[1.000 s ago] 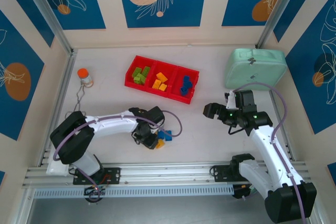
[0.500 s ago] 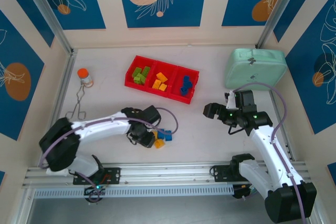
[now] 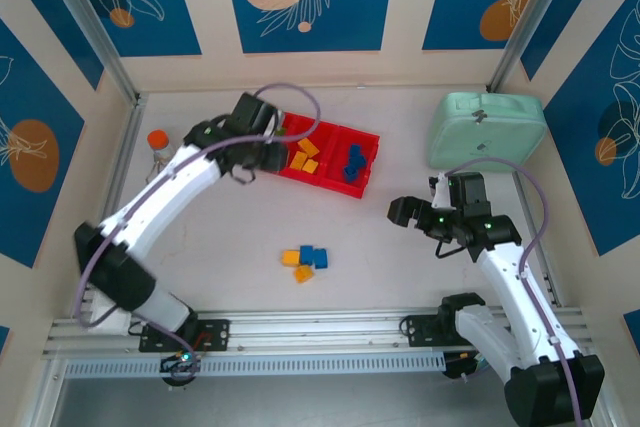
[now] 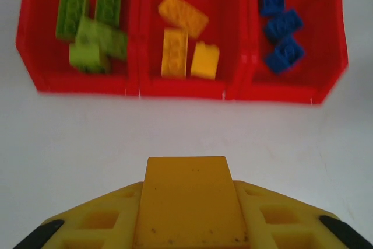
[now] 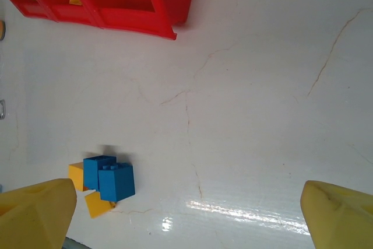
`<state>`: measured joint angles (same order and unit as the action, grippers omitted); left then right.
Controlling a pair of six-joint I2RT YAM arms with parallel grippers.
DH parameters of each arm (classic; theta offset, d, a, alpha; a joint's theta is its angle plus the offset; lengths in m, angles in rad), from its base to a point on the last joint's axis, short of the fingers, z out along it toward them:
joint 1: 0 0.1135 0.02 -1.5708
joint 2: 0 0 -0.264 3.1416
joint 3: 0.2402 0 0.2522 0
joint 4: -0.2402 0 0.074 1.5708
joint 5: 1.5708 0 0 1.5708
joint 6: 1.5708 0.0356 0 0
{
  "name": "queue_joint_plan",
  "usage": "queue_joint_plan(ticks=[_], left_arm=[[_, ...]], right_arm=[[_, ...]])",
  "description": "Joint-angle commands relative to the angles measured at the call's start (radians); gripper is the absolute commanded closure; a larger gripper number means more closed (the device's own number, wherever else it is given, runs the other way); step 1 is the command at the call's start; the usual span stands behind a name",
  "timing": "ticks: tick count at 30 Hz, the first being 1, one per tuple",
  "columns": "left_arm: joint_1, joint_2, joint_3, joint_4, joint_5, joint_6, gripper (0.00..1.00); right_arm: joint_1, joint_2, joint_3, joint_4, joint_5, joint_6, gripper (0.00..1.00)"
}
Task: Sort the legos into containers by color
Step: Place the lego in the container, then move the lego to the bottom-center of the table.
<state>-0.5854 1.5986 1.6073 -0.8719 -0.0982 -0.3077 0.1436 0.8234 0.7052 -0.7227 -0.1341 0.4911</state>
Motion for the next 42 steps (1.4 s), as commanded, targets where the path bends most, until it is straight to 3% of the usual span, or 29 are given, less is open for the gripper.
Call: queue_joint_plan(ticks=[1, 5, 8, 12, 17, 23, 25, 28, 30, 34, 37, 42], left_arm=[[0.017, 0.199, 0.182, -0.029, -0.01, 0.071, 0.79], [0.018, 0.42, 0.391, -0.038, 0.026, 0.077, 0.81], [0.018, 0.531, 0.492, -0.02, -0.026, 0.052, 0.81], [0.019, 0.594, 0.519, 0.082, -0.025, 0.041, 0.75], [0.022, 0.71, 0.634, 0.087, 0.043, 0.038, 0.68], [0.051, 0.722, 0.581, 0.205, 0.09, 0.01, 0.56], [0.062, 0.709, 0.582, 0.205, 0.1, 0.016, 0.54], [0.078, 0.683, 0.579, 0.189, 0.11, 0.029, 0.44], [0.085, 0.638, 0.543, 0.185, 0.107, 0.04, 0.28], [0.087, 0.457, 0.325, 0.287, 0.108, 0.049, 0.09], [0.089, 0.304, 0.126, 0.376, 0.111, 0.046, 0.01], [0.088, 0.089, -0.166, 0.41, 0.121, 0.024, 0.01]], right_arm=[[0.014, -0.021, 0.024, -0.024, -0.006, 0.002, 0.01], [0.019, -0.014, 0.035, -0.034, -0.007, -0.012, 0.01], [0.019, 0.001, 0.048, -0.044, -0.019, -0.024, 0.01], [0.026, 0.018, 0.054, -0.053, -0.043, -0.033, 0.01], [0.031, 0.039, 0.066, -0.064, -0.049, -0.037, 0.01], [0.043, 0.043, 0.063, -0.064, -0.045, -0.039, 0.01], [0.045, 0.044, 0.064, -0.064, -0.044, -0.04, 0.01], [0.048, 0.048, 0.064, -0.066, -0.026, -0.036, 0.01], [0.048, 0.047, 0.065, -0.067, -0.022, -0.034, 0.01], [0.051, 0.046, 0.064, -0.069, -0.017, -0.032, 0.01], [0.056, 0.042, 0.064, -0.069, -0.015, -0.03, 0.01], [0.064, 0.038, 0.062, -0.068, -0.012, -0.027, 0.01]])
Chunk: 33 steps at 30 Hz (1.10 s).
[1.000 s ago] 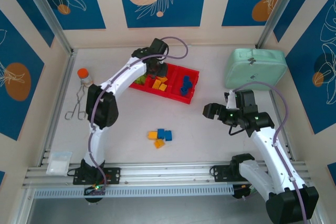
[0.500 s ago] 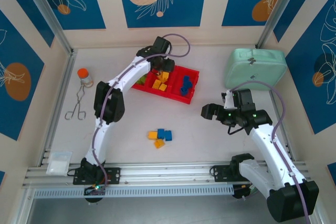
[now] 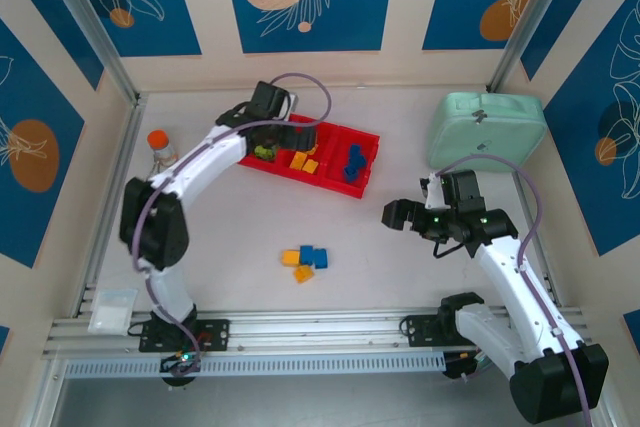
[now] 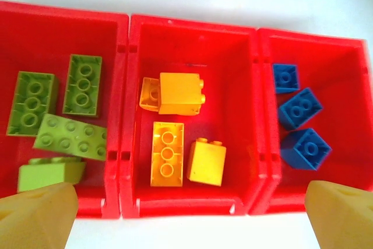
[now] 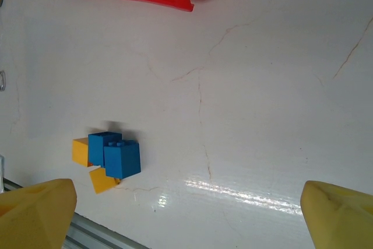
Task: Sort the legos into containers by color
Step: Move the lego to the bottom-center of the table.
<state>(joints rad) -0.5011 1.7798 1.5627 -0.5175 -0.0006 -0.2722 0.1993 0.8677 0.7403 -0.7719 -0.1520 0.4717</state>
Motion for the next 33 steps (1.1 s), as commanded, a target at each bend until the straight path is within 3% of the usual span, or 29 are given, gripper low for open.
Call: queue_joint_plan(ticks=[1, 8, 15, 20, 26, 33], left_arm=[[0.003, -0.133, -0.18, 0.067, 0.032, -0.019, 0.01], [-0.022, -0.404, -0.557, 0.085, 0.134, -0.108, 0.01], [-0.133, -0.597, -0.817, 0.038, 0.067, -0.373, 0.01], [-0.241, -0.681, -0.871, -0.048, 0.002, -0.426, 0.01], [-0.294, -0.676, -0.895, -0.044, 0.035, -0.438, 0.0], [-0.348, -0.499, -0.836, -0.052, 0.059, -0.408, 0.02]], right_arm=[[0.009, -0.006, 0.027, -0.018, 0.005, -0.009, 0.01], [0.008, -0.008, 0.018, -0.006, 0.025, -0.004, 0.01], [0.009, -0.01, -0.001, 0.017, 0.034, 0.016, 0.01], [0.014, -0.016, -0.004, 0.021, 0.029, 0.017, 0.01], [0.017, -0.013, -0.005, 0.023, 0.028, 0.012, 0.01], [0.019, -0.006, -0.001, 0.017, 0.029, 0.01, 0.01]])
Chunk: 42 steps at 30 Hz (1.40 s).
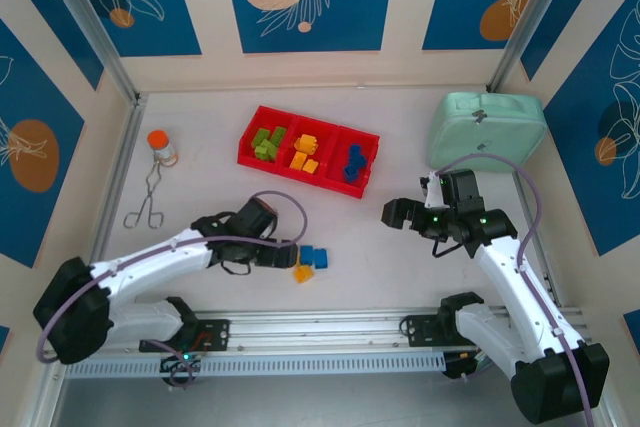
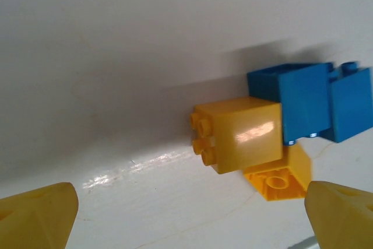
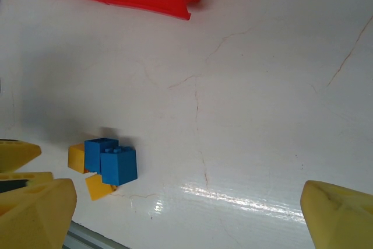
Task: Sort the legos into containers by color
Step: Move the lego to the bottom-center of the table.
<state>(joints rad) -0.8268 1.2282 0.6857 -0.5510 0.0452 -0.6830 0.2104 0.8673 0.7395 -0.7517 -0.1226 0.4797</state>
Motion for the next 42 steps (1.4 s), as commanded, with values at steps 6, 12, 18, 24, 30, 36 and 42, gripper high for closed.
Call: queue_joint_plan(ticks=[6, 12, 18, 24, 30, 36, 42], left_arm=[[-0.033, 0.184, 0.117, -0.069, -0.043, 0.015, 0.06], [-0.032, 0.216, 0.139, -0.076, -0.091, 0.027, 0.06], [-0.031, 0.272, 0.158, -0.084, -0.116, 0.061, 0.06], [-0.016, 0.26, 0.176, -0.185, -0.241, 0.084, 0.03], [0.036, 0.152, 0.15, -0.247, -0.294, 0.103, 0.02], [0.044, 0.081, 0.14, -0.254, -0.251, 0.087, 0.02], [0.033, 0.001, 0.095, -0.126, -0.059, 0.016, 0.0]], right_arm=[[0.007, -0.006, 0.005, -0.007, 0.008, -0.002, 0.01], [0.009, -0.021, -0.002, 0.0, 0.014, 0.003, 0.01], [0.004, -0.019, 0.012, -0.018, 0.023, -0.008, 0.01], [0.007, -0.022, 0.01, -0.015, 0.021, -0.006, 0.01], [0.006, -0.024, 0.008, -0.011, 0.021, -0.004, 0.01], [0.008, -0.025, 0.004, -0.007, 0.021, 0.0, 0.01], [0.01, -0.02, -0.003, 0.001, 0.021, 0.003, 0.01]])
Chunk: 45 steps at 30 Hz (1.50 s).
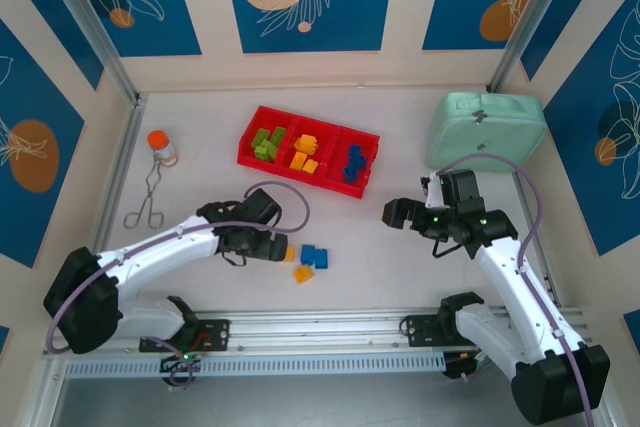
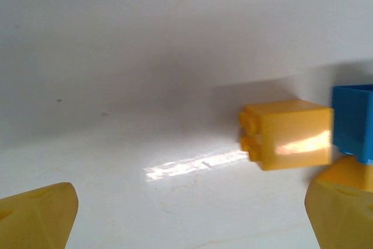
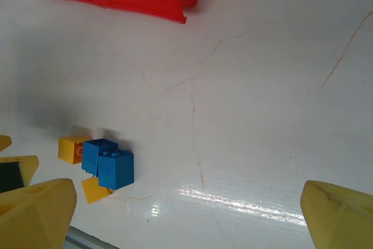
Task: Sort the legos into containers by color
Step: Move the lego to the bottom-center of the table, then pick up the lego from the middle-left of the table.
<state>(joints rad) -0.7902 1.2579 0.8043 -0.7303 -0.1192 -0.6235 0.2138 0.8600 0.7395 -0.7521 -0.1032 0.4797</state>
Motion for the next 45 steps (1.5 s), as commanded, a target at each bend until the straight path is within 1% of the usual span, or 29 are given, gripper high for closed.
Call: queue_joint_plan(ticks=[1, 3, 7, 14, 15, 17, 20, 25, 29, 31, 34, 36, 39, 42, 45], left_arm=[[-0.007, -0.028, -0.028, 0.075, 0.128, -0.051, 0.0], [-0.014, -0.002, -0.023, 0.099, 0.16, -0.05, 0.0], [-0.03, 0.075, 0.009, 0.1, 0.161, -0.042, 0.0], [-0.032, 0.198, 0.042, 0.119, 0.15, -0.032, 0.01], [-0.032, 0.211, 0.044, 0.126, 0.155, -0.03, 0.03], [-0.032, 0.241, 0.045, 0.143, 0.167, -0.024, 0.1], [-0.031, 0.266, 0.044, 0.143, 0.143, -0.024, 0.2], [-0.012, 0.301, 0.056, 0.124, 0.097, -0.003, 0.28], [0.009, 0.337, 0.062, 0.146, 0.1, 0.01, 0.38], [0.011, 0.35, 0.065, 0.161, 0.108, 0.013, 0.45], [0.012, 0.354, 0.065, 0.18, 0.122, 0.015, 0.51], [0.012, 0.349, 0.068, 0.179, 0.119, 0.019, 0.53], [0.012, 0.333, 0.085, 0.146, 0.108, 0.034, 0.58], [0.013, 0.3, 0.13, 0.089, 0.072, 0.066, 0.58], [0.039, 0.287, 0.223, 0.013, 0.02, 0.123, 0.58]], right_arm=[[0.007, -0.011, -0.003, 0.001, 0.002, 0.004, 0.01], [0.006, -0.009, -0.003, 0.001, 0.001, 0.004, 0.01], [0.009, -0.013, -0.003, 0.001, 0.001, 0.004, 0.01], [0.008, -0.014, -0.001, 0.0, 0.003, 0.0, 0.01], [0.009, -0.013, -0.002, 0.0, 0.003, 0.0, 0.01], [0.007, -0.012, -0.002, 0.002, 0.003, -0.001, 0.01], [0.008, -0.013, 0.0, 0.001, 0.005, -0.002, 0.01], [0.008, -0.01, -0.002, 0.003, 0.008, -0.002, 0.01], [0.008, -0.009, -0.005, 0.007, 0.008, -0.002, 0.01], [0.008, -0.007, -0.005, 0.007, 0.01, -0.003, 0.01], [0.008, -0.008, -0.005, 0.007, 0.012, -0.002, 0.01], [0.008, -0.006, -0.006, 0.01, 0.013, -0.002, 0.01], [0.004, 0.003, -0.007, 0.011, 0.012, -0.003, 0.01], [0.002, 0.008, -0.008, 0.011, 0.014, -0.003, 0.01], [-0.004, 0.013, -0.008, 0.012, 0.005, -0.001, 0.01]])
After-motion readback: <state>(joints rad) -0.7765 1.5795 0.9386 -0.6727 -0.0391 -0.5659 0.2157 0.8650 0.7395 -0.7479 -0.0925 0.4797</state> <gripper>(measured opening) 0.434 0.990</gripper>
